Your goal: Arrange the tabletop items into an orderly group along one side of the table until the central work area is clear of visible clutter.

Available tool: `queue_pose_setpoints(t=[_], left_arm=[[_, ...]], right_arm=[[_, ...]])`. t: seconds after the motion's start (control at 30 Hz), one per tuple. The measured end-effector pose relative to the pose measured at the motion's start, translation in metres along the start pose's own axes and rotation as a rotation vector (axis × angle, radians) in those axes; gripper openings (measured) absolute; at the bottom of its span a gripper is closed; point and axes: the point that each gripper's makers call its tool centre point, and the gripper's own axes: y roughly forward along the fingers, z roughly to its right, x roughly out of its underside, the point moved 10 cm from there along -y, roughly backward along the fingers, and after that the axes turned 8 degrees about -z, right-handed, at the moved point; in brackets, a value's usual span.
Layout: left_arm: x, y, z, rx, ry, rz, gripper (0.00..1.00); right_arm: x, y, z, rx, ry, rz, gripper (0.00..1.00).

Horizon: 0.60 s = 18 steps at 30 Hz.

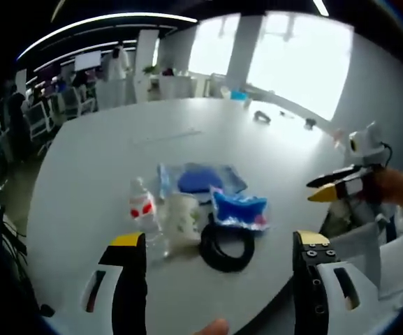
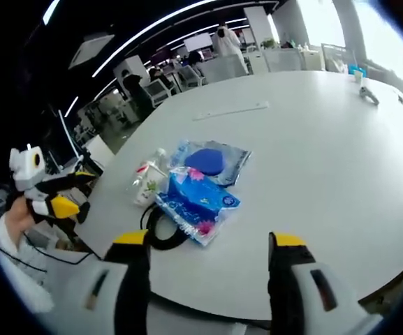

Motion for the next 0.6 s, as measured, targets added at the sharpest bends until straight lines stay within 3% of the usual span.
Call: queue_pose_setpoints(t=[0.23,0.6], left_arm=[[-0.005,0.02,0.01,-0.024,-0.046,0.004,0.83],[-0.018,0.048,0.015,-0.079,0.006,-0.063,0.78]], right_arm=[[-0.014,0.007,0.014,-0.047,-0.051,-0.028,0.67],[-0.018,0.028,0.023,-0.098,-0.035,-0.056,0.64]])
